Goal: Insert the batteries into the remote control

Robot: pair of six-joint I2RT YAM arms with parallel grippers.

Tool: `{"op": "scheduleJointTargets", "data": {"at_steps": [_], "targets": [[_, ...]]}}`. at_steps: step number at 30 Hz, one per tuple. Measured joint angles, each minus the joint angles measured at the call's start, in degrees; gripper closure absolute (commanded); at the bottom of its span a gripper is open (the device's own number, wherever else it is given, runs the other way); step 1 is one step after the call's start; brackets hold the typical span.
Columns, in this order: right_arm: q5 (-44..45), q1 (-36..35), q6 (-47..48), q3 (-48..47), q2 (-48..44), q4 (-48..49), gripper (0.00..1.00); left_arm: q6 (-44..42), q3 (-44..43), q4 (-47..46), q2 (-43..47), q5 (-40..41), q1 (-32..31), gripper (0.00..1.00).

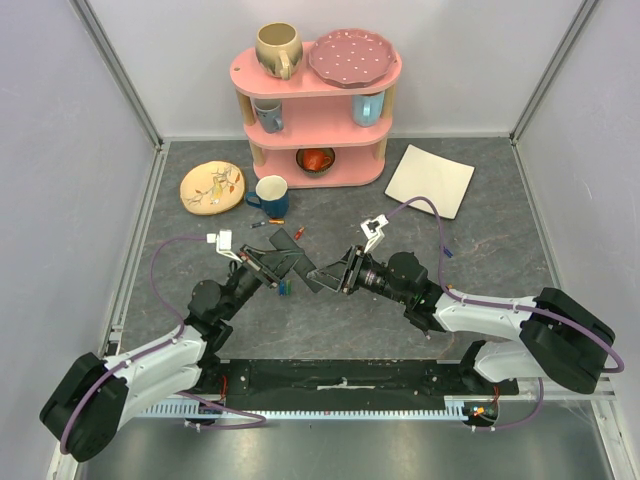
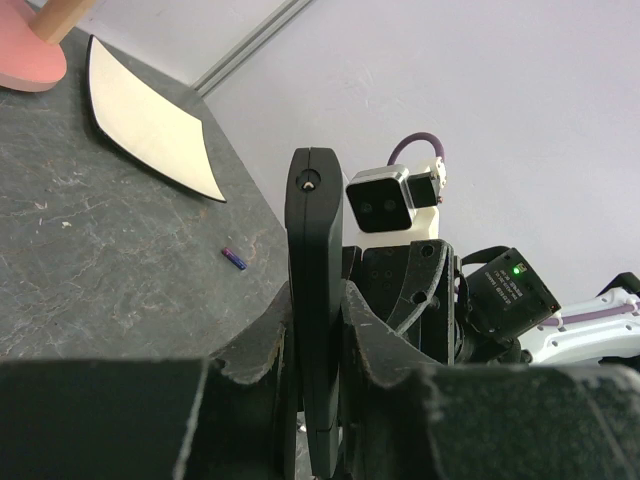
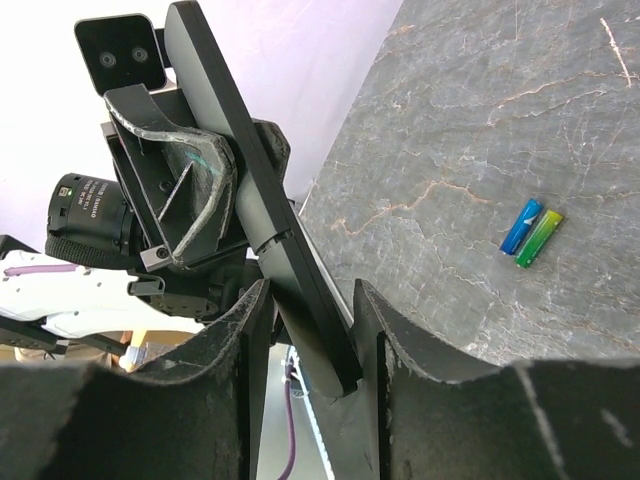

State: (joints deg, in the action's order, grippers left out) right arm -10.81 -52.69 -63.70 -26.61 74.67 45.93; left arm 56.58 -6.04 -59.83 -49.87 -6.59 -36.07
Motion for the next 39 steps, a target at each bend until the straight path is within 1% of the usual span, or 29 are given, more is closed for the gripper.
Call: {"op": "scheduleJointTargets", "data": {"at_steps": [2, 3, 6, 13, 16, 17, 19, 24, 27, 30, 31, 32, 35, 37, 39], "targets": [[0.15, 0.04, -0.17, 0.0, 0.0, -0.13, 0.46, 0.0, 0.0, -0.11, -0.2, -0.02, 0.0, 0.98], [0.2, 0.04, -0.33, 0.0, 0.0, -0.35, 0.41, 0.0, 0.0, -0.33, -0.33, -0.04, -0.02, 0.98], [0.26, 0.04, -0.63, 0.0, 0.02, -1.22, 0.33, 0.0, 0.0, -0.61, -0.55, -0.04, -0.04, 0.98], [0.31, 0.11, -0.81, -0.02, 0.02, -3.28, 0.24, 0.0, 0.0, -0.85, -0.81, -0.04, -0.31, 0.98], [0.31, 0.13, -0.57, -0.15, -0.37, -5.16, 0.15, 0.02, 0.0, -0.83, -0.87, -0.04, -0.33, 0.98], [0.28, 0.2, -0.11, -0.39, -0.85, -6.45, 0.1, 0.04, 0.0, -0.76, -0.87, -0.02, -0.33, 0.98], [0.22, 0.33, 1.29, -1.77, -2.08, -10.32, 0.02, 0.2, 0.0, -0.55, -0.87, 0.02, -0.33, 0.98], [0.17, 0.37, 6.93, -7.52, -6.14, -20.65, 0.02, 0.72, 0.0, 1.07, -1.16, 0.68, -0.33, 0.98], [0.07, 0.37, 10.38, -10.38, -8.59, -26.34, 0.02, 1.14, 0.0, 1.31, -2.29, 0.98, -0.33, 0.98], [0.31, 0.35, 15.21, -14.03, -9.49, -34.03, 0.02, 2.14, -0.04, 1.6, -4.0, 1.18, -0.31, 0.98], [1.53, 0.13, 18.34, -16.65, -9.51, -39.67, 0.02, 2.89, -0.39, 2.8, -4.52, 1.14, -0.26, 0.98], [1.97, -0.07, 19.34, -17.4, -9.51, -41.16, 0.02, 3.82, -1.09, 4.55, -5.01, 0.98, -0.07, 0.98], [6.88, -1.77, 25.81, -22.82, -9.57, -52.68, 0.04, 6.27, -4.39, 8.31, -7.8, -1.9, 1.81, 0.98], [10.14, -3.17, 29.27, -25.81, -9.66, -58.29, 0.04, 7.87, -5.64, 7.3, -10.45, -4.2, 2.95, 0.98], [13.42, -4.35, 32.37, -27.8, -10.08, -62.9, 0.05, 9.88, -5.79, 4.04, -14.03, -6.51, 3.69, 0.98]]}}
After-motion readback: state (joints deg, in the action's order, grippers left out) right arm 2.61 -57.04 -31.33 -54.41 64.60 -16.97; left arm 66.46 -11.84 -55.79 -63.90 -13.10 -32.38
